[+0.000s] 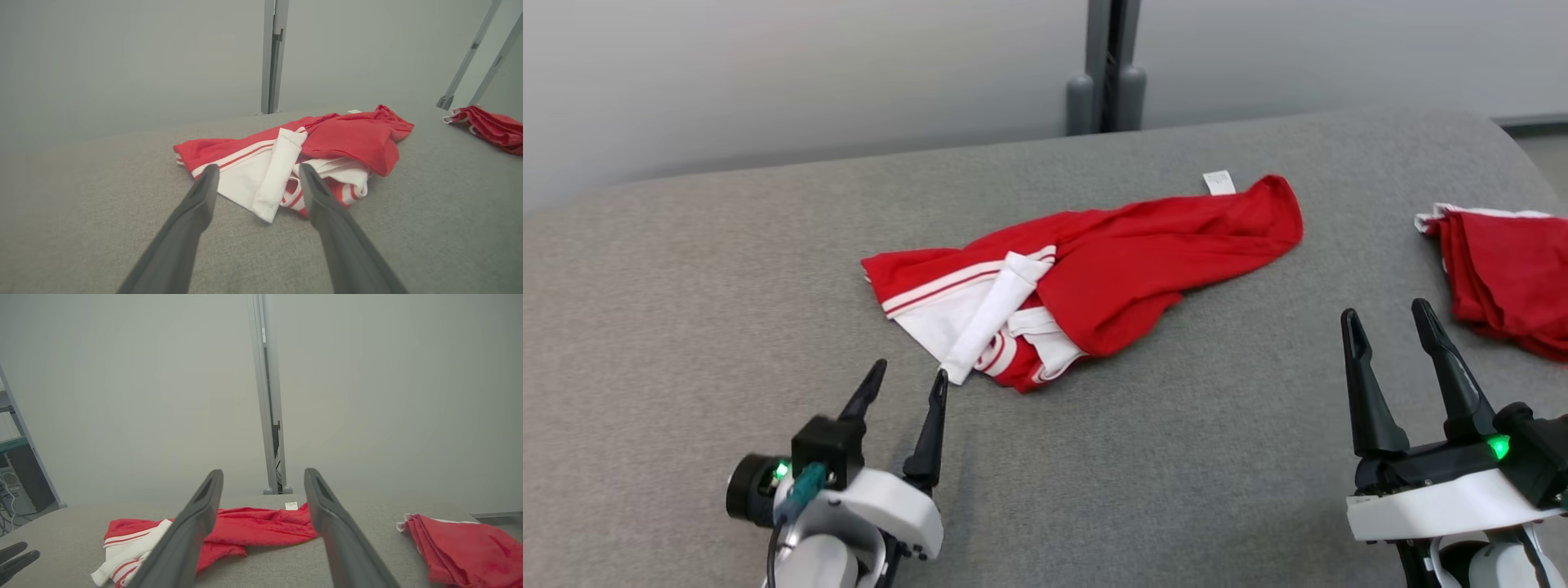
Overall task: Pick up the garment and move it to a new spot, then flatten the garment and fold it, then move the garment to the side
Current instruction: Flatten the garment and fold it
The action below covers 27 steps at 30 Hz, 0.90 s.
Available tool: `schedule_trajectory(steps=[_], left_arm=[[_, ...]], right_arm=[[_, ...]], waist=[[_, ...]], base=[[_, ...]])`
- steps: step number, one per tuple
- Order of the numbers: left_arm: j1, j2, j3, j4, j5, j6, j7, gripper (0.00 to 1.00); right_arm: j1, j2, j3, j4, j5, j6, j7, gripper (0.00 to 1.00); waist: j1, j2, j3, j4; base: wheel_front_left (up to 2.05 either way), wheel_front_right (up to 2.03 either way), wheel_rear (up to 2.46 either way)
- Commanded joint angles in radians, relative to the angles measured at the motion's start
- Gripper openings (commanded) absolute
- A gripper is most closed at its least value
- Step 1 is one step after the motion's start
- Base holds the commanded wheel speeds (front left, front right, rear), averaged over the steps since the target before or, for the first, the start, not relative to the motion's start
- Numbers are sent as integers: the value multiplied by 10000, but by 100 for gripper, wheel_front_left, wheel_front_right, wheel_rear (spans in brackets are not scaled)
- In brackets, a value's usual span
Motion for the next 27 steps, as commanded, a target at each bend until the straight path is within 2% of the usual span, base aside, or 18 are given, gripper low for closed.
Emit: schedule_trajectory(steps=[1,9,18,22,23,24,27], left_arm=[[-572,134,-61,485,129,-113,151,100],[-1767,363,-311,2108,196,-496,1008,100],[-2726,410,-480,3447,263,-469,1544,100],[-2976,373,-624,3908,241,-628,1666,100],[-3027,362,-618,3994,164,-663,1690,47],[-3079,356,-596,4081,105,-685,1680,0],[-3184,356,-523,4211,12,-627,1537,0]], right_arm=[[-153,-18,-31,-24,-83,-3,-27,100],[-221,-3,-166,36,-134,-3,-135,100],[-355,0,-133,124,-148,-3,-132,100],[-379,0,-132,131,-175,-3,-170,100],[-394,0,-133,135,-168,-3,-175,100],[-407,0,-131,139,-165,-3,-184,100],[-422,0,-176,170,-164,-3,-203,100]], waist=[[0,0,447,-450],[0,0,749,-878],[0,0,997,-1074],[0,0,1078,-1117],[0,0,1091,-1123],[0,0,1097,-1125],[0,0,1082,-1098]], base=[[0,0,0],[0,0,0],[0,0,0],[0,0,0],[0,0,0],[0,0,0],[0,0,0]])
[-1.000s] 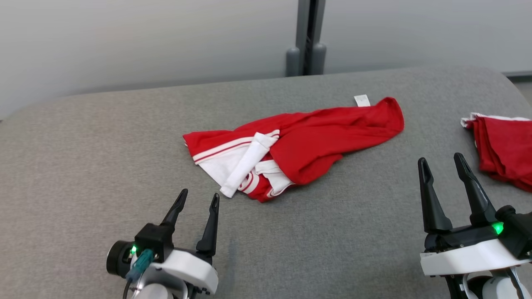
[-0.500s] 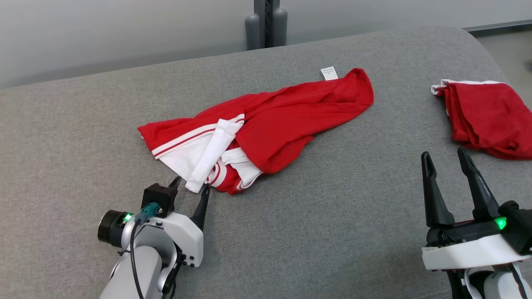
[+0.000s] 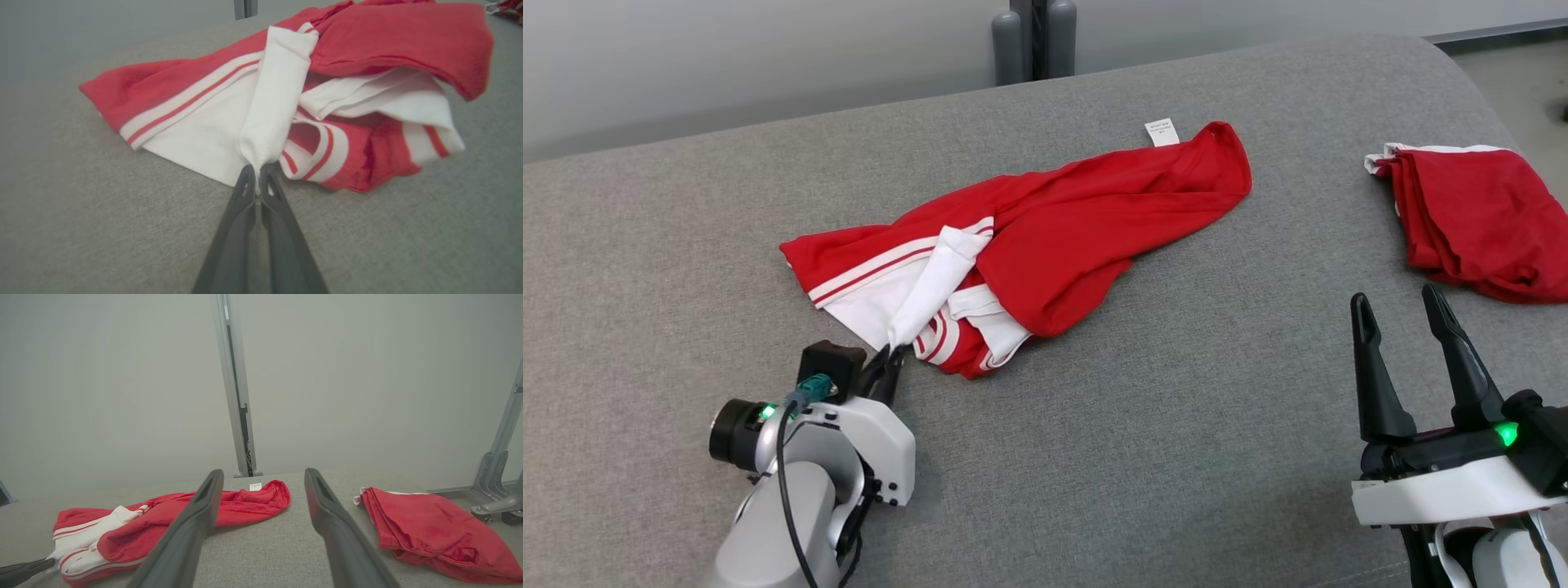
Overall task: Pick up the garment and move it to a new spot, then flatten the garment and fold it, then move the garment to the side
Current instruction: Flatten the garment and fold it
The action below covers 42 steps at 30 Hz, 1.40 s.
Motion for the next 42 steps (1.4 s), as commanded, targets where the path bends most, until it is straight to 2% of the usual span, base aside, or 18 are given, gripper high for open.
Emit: schedule_trajectory(steps=[1,8,11,15,21,26,28,29,30,35,42], left_arm=[[-236,154,80,-52,-57,69,-186,0],[-783,747,675,-1112,-345,307,-703,0],[-1476,1247,914,-1762,-431,177,-272,0],[-2907,2131,999,-2315,-279,-117,845,0],[-4900,3225,905,-1654,-86,-492,2516,0],[-5811,3667,703,-789,173,-587,2915,0],[-6119,3776,678,-220,246,-487,3025,0],[-6265,3831,702,65,316,-306,3088,36],[-6419,3889,708,340,412,-84,3082,100],[-6940,3723,720,1185,473,330,2361,100],[-7008,2943,874,1324,21,247,503,100]], right_arm=[[-114,-26,-47,30,-64,-3,-70,100],[-156,-27,-26,58,19,-3,-101,100],[-284,-27,84,-3,86,-3,-149,100],[-506,-29,388,1,217,-3,-260,100],[-882,-33,866,230,500,-3,-499,100],[-1042,-30,1073,384,674,-3,-625,100],[-1089,-31,1133,454,755,-3,-646,100],[-1094,-31,1161,481,761,-3,-664,100],[-1097,-30,1188,499,791,-3,-675,100],[-1144,-30,1209,519,810,-3,-693,100],[-1170,-34,966,450,539,-3,-694,100]], waist=[[0,0,-32,34],[0,0,-134,33],[0,0,53,-96],[0,0,498,-482],[0,0,1115,-1277],[0,0,1394,-1688],[0,0,1471,-1822],[0,0,1496,-1867],[0,0,1514,-1899],[0,0,1486,-1833],[0,0,949,-1073]], base=[[0,0,0],[0,0,0],[0,0,0],[0,0,0],[0,0,0],[0,0,0],[0,0,0],[0,0,0],[0,0,0],[0,0,0],[0,0,0]])
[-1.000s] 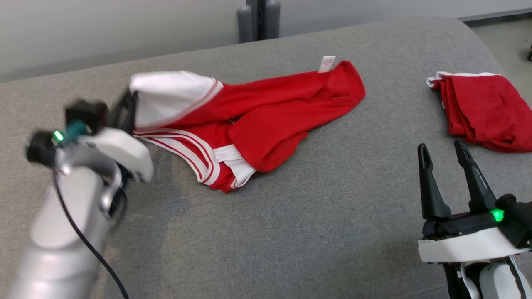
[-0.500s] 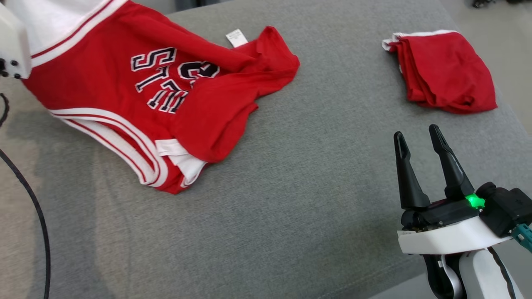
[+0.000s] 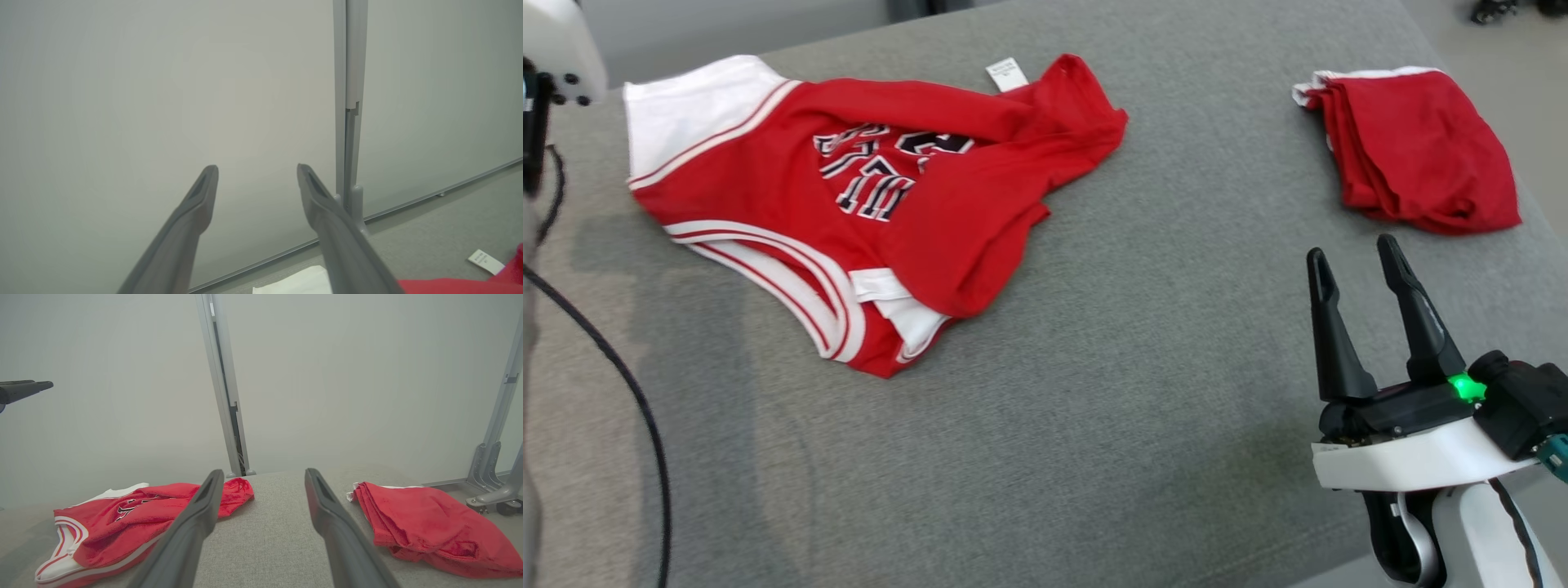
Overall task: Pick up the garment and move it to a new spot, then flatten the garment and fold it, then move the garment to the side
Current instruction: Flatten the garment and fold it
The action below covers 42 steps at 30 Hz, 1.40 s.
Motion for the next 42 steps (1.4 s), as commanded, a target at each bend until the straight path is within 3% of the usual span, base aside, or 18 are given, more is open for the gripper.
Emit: schedule_trajectory(steps=[1,6,11,17,21,31,42], left_arm=[[127,-67,81,-55,-123,-16,-204,100],[1056,-839,272,-454,-634,-22,-1320,100],[2642,-1599,588,-1336,-1253,147,-1792,100],[5109,-2384,923,-3172,-1538,659,-1989,100],[6884,-2796,988,-4770,-1532,609,-1991,100],[9698,-3175,654,-6466,-1785,896,-1997,100],[9713,-3258,-107,-6277,-2281,1060,-1773,100]], right_arm=[[-44,-40,-78,-19,-100,-3,-65,100],[157,-42,-418,18,-447,-3,-56,100],[385,-45,-748,-153,-716,-3,216,100],[730,-42,-968,-475,-838,-3,499,100],[888,-43,-1048,-649,-628,-3,648,100],[1250,-43,-1058,-824,-488,-3,816,100],[1048,-42,-946,-991,-640,-3,935,100]], waist=[[0,0,-327,382],[0,0,-985,1274],[0,0,-1617,2127],[0,0,-2207,2888],[0,0,-2506,3195],[0,0,-2904,3353],[0,0,-2424,2887]], base=[[0,0,0],[0,0,0],[0,0,0],[0,0,0],[0,0,0],[0,0,0],[0,0,0]])
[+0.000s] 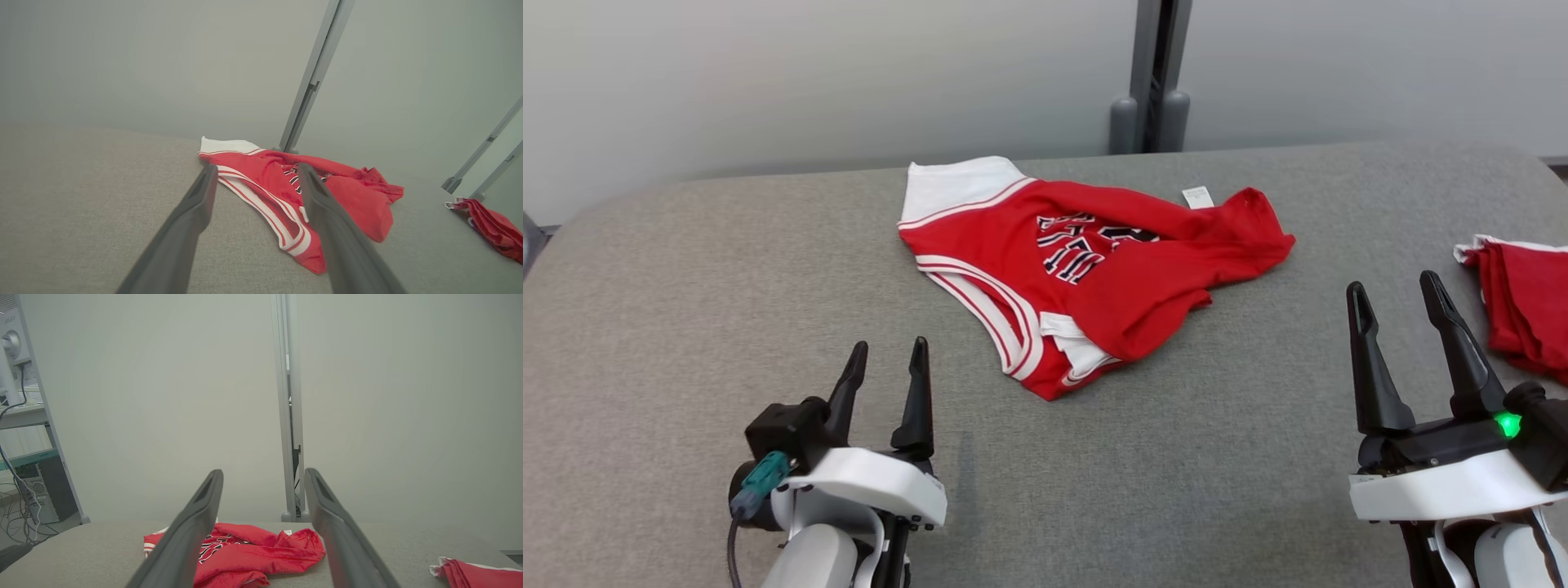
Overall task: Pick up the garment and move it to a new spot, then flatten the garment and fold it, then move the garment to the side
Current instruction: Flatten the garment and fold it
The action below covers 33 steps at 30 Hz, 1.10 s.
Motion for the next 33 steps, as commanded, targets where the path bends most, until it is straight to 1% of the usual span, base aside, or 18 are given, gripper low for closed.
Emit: schedule_trajectory(steps=[1,3,6,8,10,14,21,28,32,33], left_arm=[[-249,21,-107,142,-138,59,116,100],[-426,18,-438,414,-221,101,389,100],[-699,18,-939,780,-662,158,845,100],[-996,27,-1338,1194,-1233,274,1143,100],[-1191,26,-1580,1508,-1553,357,1323,100],[-1644,33,-1797,2327,-1747,716,1235,100],[-2388,29,-1918,3738,-2052,1095,1055,100],[-2861,27,-1943,4697,-2569,1099,952,100],[-3046,24,-2189,5062,-2937,843,982,100],[-3079,16,-2279,5130,-3019,749,1012,77]], right_arm=[[-84,-47,0,-51,-96,-3,20,100],[-132,-47,31,-61,-104,-3,30,100],[-207,-44,19,-60,-105,-3,-12,100],[-273,-46,6,-35,-99,-3,-89,100],[-327,-46,46,-1,-88,-3,-106,100],[-415,-44,96,52,-76,-3,-174,100],[-506,-46,92,101,-40,-3,-275,100],[-556,-46,178,183,-29,-3,-365,100],[-572,-44,201,264,-19,-3,-429,100],[-575,-46,203,279,-14,-3,-441,100]], waist=[[0,0,225,-225],[0,0,393,-423],[0,0,640,-713],[0,0,856,-990],[0,0,969,-1168],[0,0,1127,-1457],[0,0,1383,-1837],[0,0,1523,-2092],[0,0,1550,-2190],[0,0,1547,-2202]], base=[[0,0,0],[0,0,0],[0,0,0],[0,0,0],[0,0,0],[0,0,0],[0,0,0],[0,0,0],[0,0,0],[0,0,0]])
